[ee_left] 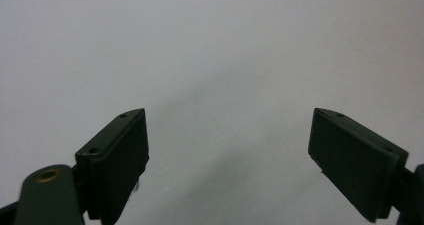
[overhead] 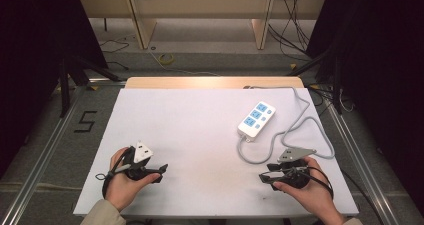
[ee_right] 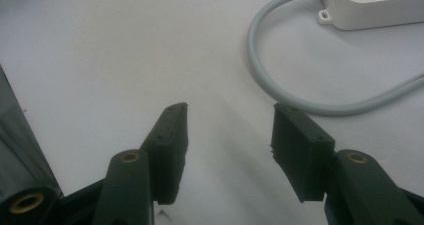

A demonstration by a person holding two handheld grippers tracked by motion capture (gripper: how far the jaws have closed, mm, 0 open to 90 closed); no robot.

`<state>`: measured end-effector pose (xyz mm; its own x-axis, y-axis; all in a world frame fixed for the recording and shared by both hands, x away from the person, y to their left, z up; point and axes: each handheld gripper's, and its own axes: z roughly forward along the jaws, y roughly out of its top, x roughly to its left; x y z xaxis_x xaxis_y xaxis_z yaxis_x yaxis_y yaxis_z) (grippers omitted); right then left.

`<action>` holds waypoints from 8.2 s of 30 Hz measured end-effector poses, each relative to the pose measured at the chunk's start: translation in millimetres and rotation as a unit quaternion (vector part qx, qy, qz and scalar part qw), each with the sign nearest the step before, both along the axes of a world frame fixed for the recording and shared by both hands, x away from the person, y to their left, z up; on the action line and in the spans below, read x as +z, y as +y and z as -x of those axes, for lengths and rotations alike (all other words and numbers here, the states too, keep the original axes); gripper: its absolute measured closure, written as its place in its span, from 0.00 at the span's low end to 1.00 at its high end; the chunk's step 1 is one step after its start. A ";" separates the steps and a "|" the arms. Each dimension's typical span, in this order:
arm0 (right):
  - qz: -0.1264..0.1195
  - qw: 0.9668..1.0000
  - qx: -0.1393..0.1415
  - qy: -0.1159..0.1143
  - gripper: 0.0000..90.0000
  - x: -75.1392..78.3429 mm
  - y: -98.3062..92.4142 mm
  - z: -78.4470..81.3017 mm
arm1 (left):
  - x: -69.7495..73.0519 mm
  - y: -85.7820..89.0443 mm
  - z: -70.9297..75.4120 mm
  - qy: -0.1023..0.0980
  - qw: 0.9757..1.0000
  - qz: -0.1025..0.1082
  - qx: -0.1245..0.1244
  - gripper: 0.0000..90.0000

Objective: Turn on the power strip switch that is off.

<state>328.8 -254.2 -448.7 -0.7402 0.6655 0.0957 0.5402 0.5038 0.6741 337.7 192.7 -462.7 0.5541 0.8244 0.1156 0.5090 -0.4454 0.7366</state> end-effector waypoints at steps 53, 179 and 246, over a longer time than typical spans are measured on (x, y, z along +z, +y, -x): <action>0.137 0.989 -0.047 0.032 1.00 35.4 -1.8 -65.9 | -6.0 -10.3 4.3 -0.007 1.000 -0.016 -0.002 0.19; 0.162 0.978 -0.113 0.068 1.00 65.7 12.3 -184.4 | -3.3 -10.1 4.9 -0.022 1.000 -0.010 0.006 0.20; 0.161 0.967 -0.165 0.108 1.00 45.5 -3.8 -226.4 | -2.8 -9.6 4.9 -0.024 1.000 -0.012 0.009 0.20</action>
